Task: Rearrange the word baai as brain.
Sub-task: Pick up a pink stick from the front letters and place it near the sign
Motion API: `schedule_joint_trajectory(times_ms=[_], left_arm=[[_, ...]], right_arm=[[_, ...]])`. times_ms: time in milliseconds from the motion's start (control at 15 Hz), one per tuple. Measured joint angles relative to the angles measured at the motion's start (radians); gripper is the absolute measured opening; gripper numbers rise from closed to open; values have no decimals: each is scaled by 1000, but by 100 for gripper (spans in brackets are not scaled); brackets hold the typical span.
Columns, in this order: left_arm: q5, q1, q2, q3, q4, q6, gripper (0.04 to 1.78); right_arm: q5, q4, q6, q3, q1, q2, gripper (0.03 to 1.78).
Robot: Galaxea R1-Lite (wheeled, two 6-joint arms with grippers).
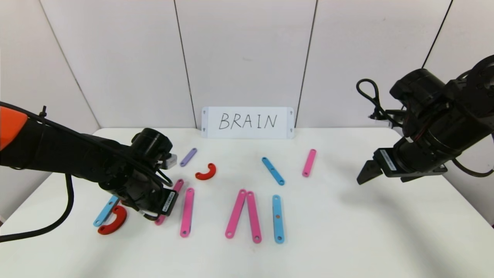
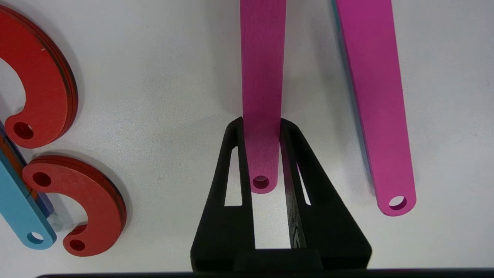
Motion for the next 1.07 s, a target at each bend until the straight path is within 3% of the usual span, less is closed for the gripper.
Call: schedule_joint_trajectory(times_ms=[400, 667, 1067], left_arm=[[19, 5, -12, -6, -161, -86, 27], [77, 67, -17, -44, -195, -87, 27], [87, 150, 43, -231, -184, -91, 27]], right_arm=[[-1, 0, -1, 5, 3, 0, 171], [-1, 0, -1, 6, 6, 0, 171], [-8, 0, -1, 7, 7, 1, 171]])
